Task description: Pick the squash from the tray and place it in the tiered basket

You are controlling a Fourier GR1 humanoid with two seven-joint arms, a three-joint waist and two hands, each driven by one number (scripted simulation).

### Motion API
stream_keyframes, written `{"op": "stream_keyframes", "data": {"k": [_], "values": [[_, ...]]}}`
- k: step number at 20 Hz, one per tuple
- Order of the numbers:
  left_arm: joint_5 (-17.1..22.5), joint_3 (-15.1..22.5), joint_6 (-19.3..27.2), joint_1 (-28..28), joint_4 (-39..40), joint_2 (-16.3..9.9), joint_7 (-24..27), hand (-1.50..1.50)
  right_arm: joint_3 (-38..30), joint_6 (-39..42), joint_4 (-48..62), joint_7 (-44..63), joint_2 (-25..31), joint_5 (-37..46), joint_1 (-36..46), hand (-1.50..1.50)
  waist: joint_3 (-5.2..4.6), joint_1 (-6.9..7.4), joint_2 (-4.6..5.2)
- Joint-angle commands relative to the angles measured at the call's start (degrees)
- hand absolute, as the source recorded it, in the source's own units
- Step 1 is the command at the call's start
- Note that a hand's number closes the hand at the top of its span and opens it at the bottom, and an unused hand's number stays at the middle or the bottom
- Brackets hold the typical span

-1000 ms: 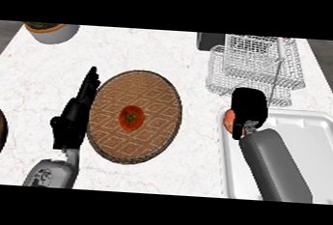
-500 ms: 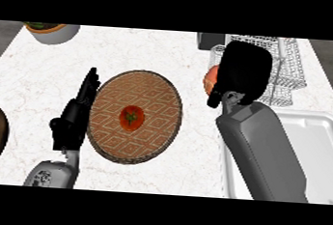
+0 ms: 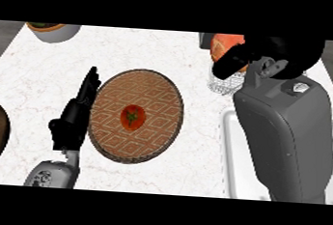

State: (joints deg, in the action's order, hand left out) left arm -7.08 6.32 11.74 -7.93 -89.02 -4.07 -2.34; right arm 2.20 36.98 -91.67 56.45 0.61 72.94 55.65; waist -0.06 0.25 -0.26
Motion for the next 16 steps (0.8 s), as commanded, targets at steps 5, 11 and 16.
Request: {"op": "stream_keyframes", "data": {"k": [5,11,16], "values": [[-0.3,0.4,0.4,-0.7,1.0,1.7,1.0,0.0,-7.4,-5.0,9.0,4.5,-0.3,-0.9,7.4,1.5,0.02,0.3,0.32],[1.1,-2.0,-2.1,-4.0,2.8,-0.3,-0.1,0.0,-10.1,-9.6,18.7,0.6,4.3,1.5,11.4,1.5,0.01,0.4,0.53],[-0.5,-0.4,-1.3,1.3,-1.3,0.0,1.1,0.0,-11.9,-15.6,28.7,-6.6,10.4,2.6,11.4,1.5,0.03,0.95,0.57]]}}
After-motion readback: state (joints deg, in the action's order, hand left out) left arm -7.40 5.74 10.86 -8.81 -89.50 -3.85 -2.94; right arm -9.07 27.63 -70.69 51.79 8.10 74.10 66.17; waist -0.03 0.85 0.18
